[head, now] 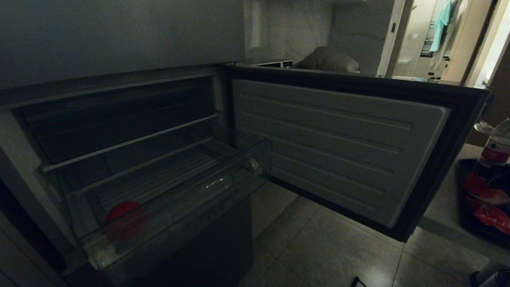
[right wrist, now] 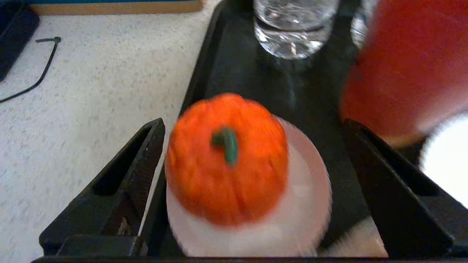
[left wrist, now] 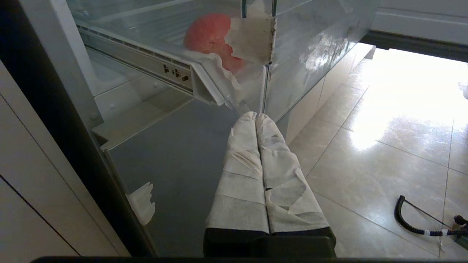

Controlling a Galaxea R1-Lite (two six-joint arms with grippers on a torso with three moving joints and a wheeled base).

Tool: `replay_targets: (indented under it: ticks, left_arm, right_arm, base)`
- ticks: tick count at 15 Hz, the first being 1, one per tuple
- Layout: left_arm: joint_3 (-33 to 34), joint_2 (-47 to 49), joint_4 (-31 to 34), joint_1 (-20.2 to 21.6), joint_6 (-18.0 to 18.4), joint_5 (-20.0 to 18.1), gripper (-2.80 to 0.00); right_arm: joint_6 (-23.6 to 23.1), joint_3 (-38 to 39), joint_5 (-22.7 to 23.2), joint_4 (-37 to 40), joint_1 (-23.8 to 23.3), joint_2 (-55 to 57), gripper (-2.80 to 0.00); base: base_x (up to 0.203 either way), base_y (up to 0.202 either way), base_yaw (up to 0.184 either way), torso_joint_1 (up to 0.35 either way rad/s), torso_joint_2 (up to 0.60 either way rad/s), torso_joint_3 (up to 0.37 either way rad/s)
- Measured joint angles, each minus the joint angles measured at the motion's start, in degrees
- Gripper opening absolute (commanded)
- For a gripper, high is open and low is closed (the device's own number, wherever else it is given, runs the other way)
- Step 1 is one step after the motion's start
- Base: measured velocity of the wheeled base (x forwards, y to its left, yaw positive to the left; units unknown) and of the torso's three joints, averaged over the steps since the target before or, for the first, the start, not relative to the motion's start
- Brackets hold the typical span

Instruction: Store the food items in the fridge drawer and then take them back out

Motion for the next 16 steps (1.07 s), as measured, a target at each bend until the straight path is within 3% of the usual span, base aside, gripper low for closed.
replay_targets:
  ticks: [9,10,16]
  left_arm:
    - [0.0,0.0,0.0,0.0,0.01,0.0,-2.8]
    - [0.0,0.0,0.0,0.0,0.0,0.0,-2.8]
    - [0.0,0.0,0.0,0.0,0.02,0.0,-2.8]
  right_arm:
    - [-1.79,-3.93,3.93,-0.2,0.22,5.24,0.0]
    - [-1.85,-3.82,3.97,-0.45,0.24,5.34,-2.8]
    - [-1.91,-2.34,3.94,-0.77,0.69,4.09,-2.8]
  base:
    - [0.0,0.0,0.0,0.0,0.0,0.0]
    - [0.0,0.0,0.0,0.0,0.0,0.0]
    - [0.0,0.0,0.0,0.0,0.0,0.0]
